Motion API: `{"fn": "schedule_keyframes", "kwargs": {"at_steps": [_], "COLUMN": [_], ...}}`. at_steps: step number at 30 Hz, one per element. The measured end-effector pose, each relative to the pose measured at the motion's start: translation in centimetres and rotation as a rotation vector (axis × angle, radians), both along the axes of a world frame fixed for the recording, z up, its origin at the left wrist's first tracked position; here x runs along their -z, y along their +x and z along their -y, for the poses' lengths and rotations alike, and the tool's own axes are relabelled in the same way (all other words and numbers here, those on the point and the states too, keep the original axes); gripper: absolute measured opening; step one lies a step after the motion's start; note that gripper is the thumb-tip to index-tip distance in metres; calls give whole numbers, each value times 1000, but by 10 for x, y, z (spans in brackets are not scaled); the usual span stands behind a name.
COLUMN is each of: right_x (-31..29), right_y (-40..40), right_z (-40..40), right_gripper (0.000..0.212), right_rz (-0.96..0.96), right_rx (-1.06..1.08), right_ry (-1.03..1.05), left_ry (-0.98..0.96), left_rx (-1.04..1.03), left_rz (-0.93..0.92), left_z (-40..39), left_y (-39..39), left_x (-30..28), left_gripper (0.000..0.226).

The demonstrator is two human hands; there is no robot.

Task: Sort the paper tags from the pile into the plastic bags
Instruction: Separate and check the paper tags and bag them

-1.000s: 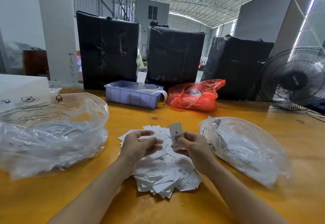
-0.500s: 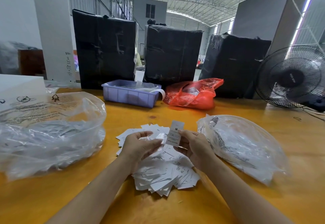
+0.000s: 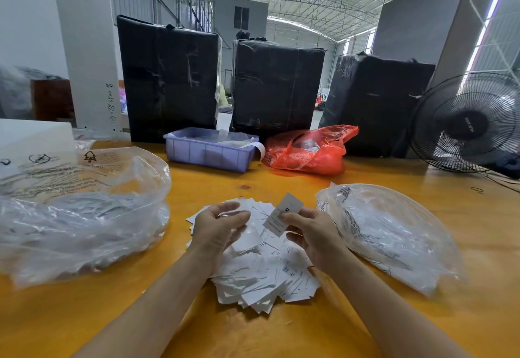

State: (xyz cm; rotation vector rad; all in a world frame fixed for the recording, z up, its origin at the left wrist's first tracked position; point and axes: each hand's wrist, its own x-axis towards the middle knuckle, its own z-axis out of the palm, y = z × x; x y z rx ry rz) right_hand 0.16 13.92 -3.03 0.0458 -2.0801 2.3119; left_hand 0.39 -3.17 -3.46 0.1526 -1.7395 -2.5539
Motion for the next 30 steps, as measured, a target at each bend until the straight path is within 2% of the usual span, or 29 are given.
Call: {"fn": "schedule_keyframes", "kwargs": {"at_steps": [4, 9, 12, 13, 18, 21, 22, 25, 30], "right_x": [-2, -4, -1, -1, -2, -4, -4, -2, -3], "right_y": [1, 2, 1, 2, 3, 8, 10, 10, 9], "right_z": [1, 0, -3, -3, 1, 7, 8, 10, 9], "right_gripper": [12, 6, 33, 35, 14, 52, 49, 20, 6], "right_rz": [-68, -134, -159, -166, -191, -181, -186, -184, -149], "right_rx": [13, 41, 62, 73, 80, -26, -60, -111, -97], "right_ry": [34, 53, 55, 63, 295, 478, 518, 488, 348], "left_ry": [155, 200, 203, 193, 91, -80, -139, -229, -120], "left_rx": [-23, -8, 12, 15, -23, -44, -47, -49, -7], "left_rz": [-4, -31, -43, -46, -86, -138, -156, -182, -172], "left_z": [-1, -1, 0, 0, 0, 0, -1, -3, -4], "left_y": [2, 3, 2, 2, 0, 1, 2, 3, 2], "left_x": [-2, -2, 0, 1, 4, 4, 4, 3, 4], "left_gripper": [28, 26, 25, 25, 29, 32, 33, 36, 40]}}
